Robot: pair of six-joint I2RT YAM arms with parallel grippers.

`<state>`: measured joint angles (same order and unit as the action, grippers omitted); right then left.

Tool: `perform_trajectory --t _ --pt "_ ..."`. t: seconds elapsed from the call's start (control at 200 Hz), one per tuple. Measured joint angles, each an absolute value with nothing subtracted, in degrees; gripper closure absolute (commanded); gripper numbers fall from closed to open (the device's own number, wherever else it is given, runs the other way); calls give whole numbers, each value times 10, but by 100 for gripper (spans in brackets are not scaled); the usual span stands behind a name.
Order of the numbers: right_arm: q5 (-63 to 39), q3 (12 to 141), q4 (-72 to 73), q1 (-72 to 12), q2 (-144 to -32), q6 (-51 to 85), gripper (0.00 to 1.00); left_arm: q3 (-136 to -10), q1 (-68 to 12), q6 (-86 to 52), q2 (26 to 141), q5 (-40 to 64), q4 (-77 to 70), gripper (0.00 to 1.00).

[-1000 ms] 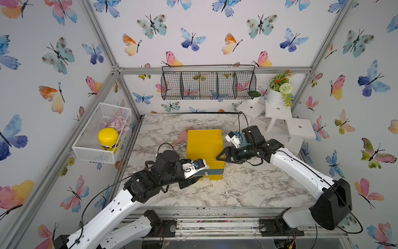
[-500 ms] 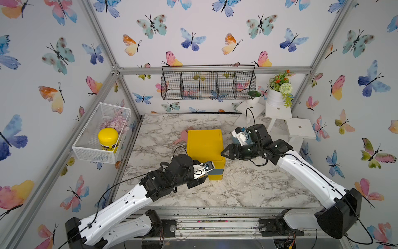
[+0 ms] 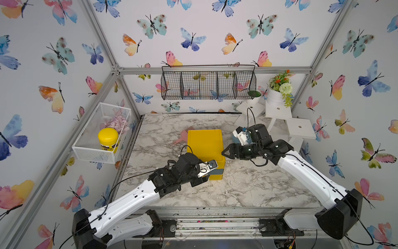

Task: Take the keys out of the drawer
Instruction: Open the drawer in the storage box.

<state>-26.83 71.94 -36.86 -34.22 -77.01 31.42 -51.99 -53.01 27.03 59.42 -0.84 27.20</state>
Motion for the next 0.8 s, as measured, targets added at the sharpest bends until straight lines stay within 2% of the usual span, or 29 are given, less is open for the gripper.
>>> perform_trajectory --t 0.536,0.801 --pt "-273 742 -373 -342 -770 299 16 -530 -545 256 598 -6 302 41" --pt "-283 757 -381 -342 -774 288 16 -539 -579 216 590 -4 338 41"
